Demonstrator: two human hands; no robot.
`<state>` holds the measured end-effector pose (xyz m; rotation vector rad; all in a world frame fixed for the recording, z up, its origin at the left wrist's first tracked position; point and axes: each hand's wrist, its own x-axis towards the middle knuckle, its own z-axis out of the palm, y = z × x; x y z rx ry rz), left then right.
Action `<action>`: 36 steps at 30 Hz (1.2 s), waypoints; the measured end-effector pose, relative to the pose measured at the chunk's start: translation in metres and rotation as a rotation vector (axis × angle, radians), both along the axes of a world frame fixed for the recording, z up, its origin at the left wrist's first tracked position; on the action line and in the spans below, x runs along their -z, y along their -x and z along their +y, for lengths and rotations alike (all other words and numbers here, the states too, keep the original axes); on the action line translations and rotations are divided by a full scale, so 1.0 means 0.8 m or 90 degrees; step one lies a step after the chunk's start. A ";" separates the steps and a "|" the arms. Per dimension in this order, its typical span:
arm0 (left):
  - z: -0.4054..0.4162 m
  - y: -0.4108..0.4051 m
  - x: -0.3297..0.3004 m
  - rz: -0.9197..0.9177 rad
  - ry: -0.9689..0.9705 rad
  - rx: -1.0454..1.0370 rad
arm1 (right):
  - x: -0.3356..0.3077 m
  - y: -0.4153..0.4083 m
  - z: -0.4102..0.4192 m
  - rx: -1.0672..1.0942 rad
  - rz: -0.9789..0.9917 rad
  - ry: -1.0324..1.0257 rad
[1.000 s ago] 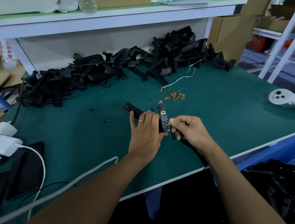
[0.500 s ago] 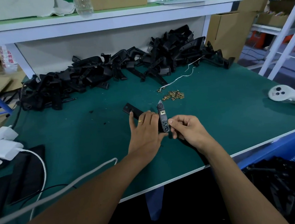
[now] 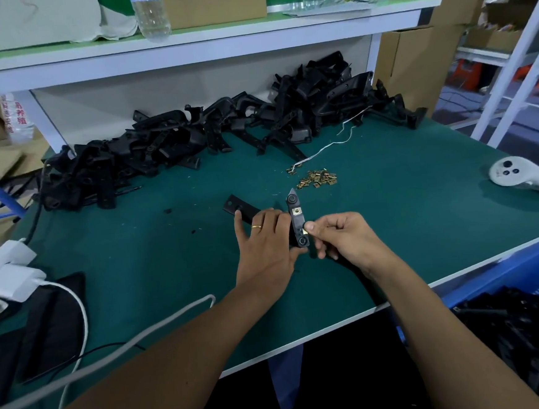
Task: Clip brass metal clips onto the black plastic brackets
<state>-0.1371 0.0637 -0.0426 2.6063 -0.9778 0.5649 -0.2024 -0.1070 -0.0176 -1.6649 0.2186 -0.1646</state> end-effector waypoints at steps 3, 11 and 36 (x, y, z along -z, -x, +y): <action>0.002 0.002 0.000 -0.011 -0.004 0.003 | 0.006 -0.001 0.014 0.027 -0.008 -0.014; 0.003 0.015 -0.011 -0.093 0.002 0.048 | -0.028 0.029 0.039 0.154 0.027 0.189; -0.009 -0.032 0.007 0.240 0.178 -0.003 | 0.040 0.166 -0.112 0.627 0.095 0.322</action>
